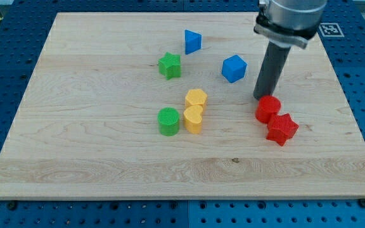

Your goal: Slide the green circle to the center

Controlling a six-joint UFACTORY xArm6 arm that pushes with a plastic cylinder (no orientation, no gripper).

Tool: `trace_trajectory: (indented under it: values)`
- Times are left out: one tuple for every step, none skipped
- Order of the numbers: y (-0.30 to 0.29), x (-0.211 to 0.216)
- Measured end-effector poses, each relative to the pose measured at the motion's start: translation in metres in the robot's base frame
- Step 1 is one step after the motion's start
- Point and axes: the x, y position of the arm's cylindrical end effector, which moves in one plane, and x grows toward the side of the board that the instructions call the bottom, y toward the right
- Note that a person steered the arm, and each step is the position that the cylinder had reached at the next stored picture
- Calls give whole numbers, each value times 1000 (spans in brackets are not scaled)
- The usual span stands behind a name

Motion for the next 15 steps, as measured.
trace_trajectory:
  values:
    - [0, 16]
    - [-14, 16]
    - [-44, 5]
    - [-45, -26]
    - [-65, -48]
    - [-84, -52]
    - [-82, -50]
    - [-111, -50]
    - [-147, -50]
    - [-180, -44]
    - [-202, -16]
    - [-210, 34]
    - [-191, 82]
    - [-161, 86]
    - [-162, 84]
